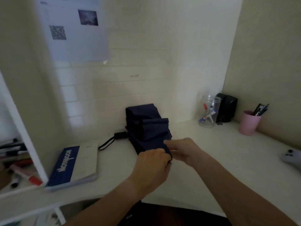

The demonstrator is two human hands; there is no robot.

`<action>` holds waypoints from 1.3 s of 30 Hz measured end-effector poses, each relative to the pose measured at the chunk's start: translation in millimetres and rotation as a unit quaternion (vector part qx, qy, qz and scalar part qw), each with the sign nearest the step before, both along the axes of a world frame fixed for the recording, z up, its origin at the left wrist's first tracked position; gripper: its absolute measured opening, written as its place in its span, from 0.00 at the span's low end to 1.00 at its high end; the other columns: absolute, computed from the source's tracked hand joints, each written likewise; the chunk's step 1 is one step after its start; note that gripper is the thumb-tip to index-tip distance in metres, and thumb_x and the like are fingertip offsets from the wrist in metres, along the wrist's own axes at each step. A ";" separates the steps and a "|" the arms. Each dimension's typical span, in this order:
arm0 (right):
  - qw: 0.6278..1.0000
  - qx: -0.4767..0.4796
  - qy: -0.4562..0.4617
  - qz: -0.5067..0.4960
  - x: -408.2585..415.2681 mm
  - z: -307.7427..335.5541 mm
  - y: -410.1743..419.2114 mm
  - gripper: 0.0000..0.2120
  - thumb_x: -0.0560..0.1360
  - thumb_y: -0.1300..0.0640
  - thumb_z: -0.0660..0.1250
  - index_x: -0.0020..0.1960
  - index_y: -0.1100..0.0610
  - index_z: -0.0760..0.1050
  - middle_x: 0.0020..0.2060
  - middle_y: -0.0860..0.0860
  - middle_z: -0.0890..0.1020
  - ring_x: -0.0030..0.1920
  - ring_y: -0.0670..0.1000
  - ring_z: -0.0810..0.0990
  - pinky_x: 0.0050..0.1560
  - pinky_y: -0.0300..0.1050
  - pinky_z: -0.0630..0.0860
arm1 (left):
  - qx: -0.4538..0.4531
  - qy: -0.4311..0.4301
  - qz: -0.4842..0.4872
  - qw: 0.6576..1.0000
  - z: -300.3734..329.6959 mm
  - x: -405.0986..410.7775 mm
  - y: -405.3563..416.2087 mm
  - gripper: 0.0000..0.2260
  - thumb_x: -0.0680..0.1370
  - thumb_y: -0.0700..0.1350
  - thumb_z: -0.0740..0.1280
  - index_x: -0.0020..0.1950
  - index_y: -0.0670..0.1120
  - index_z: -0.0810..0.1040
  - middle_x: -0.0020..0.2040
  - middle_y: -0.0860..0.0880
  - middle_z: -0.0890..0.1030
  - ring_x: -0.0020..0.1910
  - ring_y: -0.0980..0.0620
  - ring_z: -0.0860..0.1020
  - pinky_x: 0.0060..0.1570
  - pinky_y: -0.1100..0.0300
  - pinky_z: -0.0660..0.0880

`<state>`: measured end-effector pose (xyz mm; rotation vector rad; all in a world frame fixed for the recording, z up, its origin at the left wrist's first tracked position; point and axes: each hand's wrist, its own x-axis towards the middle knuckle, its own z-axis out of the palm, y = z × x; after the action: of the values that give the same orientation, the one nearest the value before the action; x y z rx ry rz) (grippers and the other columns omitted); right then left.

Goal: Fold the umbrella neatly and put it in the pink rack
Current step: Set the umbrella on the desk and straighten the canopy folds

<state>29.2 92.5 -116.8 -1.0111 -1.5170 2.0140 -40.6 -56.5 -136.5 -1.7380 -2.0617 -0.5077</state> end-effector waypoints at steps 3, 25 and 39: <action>0.998 0.035 -0.047 -0.006 12.2 -9.5 -13.7 0.16 0.69 0.72 0.75 0.56 0.75 0.78 0.47 0.65 0.85 0.40 0.57 0.85 0.33 0.45 0.83 | -0.002 -0.013 -0.028 1.000 -10.6 20.2 -15.0 0.11 0.78 0.52 0.63 0.45 0.49 0.83 0.42 0.52 0.83 0.39 0.50 0.81 0.36 0.51 0.78; 0.989 0.134 -0.049 -0.042 95.2 -61.7 -59.9 0.14 0.72 0.54 0.77 0.51 0.62 0.80 0.39 0.59 0.87 0.39 0.58 0.88 0.39 0.48 0.85 | 0.208 -0.758 0.144 0.602 -54.2 26.7 -31.0 0.10 0.75 0.32 0.74 0.55 0.34 0.80 0.51 0.37 0.85 0.44 0.42 0.85 0.32 0.59 0.82; 0.988 0.135 -0.059 -0.048 59.5 -51.7 -32.4 0.15 0.70 0.69 0.77 0.50 0.61 0.73 0.38 0.60 0.83 0.29 0.52 0.79 0.28 0.41 0.75 | 0.214 -0.749 0.067 0.624 -46.6 -44.9 3.4 0.21 0.74 0.23 0.68 0.61 0.43 0.75 0.51 0.44 0.83 0.50 0.46 0.82 0.50 0.52 0.81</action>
<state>88.7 60.0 -168.5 -1.0838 -1.7123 1.6526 -85.5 -53.1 -183.1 -0.6199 -2.3646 -2.7982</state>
